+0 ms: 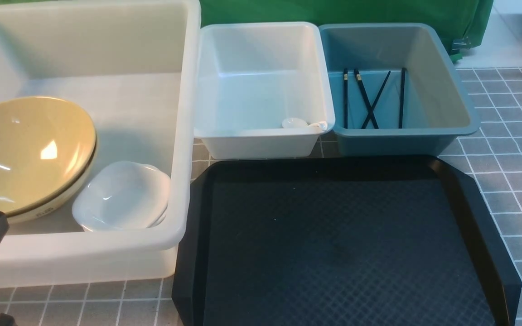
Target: On grey table put chopsticks spoon bowls plates into blue grey white boxes.
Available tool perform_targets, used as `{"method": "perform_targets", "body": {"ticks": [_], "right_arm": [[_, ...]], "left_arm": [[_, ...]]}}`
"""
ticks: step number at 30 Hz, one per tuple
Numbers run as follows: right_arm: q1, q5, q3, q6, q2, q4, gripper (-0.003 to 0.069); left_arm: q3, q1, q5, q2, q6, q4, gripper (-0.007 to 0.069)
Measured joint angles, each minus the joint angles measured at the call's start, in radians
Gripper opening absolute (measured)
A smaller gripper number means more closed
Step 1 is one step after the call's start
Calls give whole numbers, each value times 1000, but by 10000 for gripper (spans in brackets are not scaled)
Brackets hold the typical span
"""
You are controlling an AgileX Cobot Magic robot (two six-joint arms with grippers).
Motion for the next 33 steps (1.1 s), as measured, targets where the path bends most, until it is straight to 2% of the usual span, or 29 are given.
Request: {"method": "perform_targets", "body": {"ticks": [5, 12, 17, 33], "right_arm": [[-112, 36, 138, -11, -135, 0, 42], [-200, 373, 147, -20, -200, 0, 43], [-217, 514, 147, -21, -201, 0, 46], [-218, 530, 147, -22, -201, 0, 62]], "left_arm": [[0, 0, 1, 0, 0, 0, -8], [0, 0, 1, 0, 0, 0, -8], [0, 0, 2, 0, 0, 0, -8], [0, 0, 2, 0, 0, 0, -8]]}}
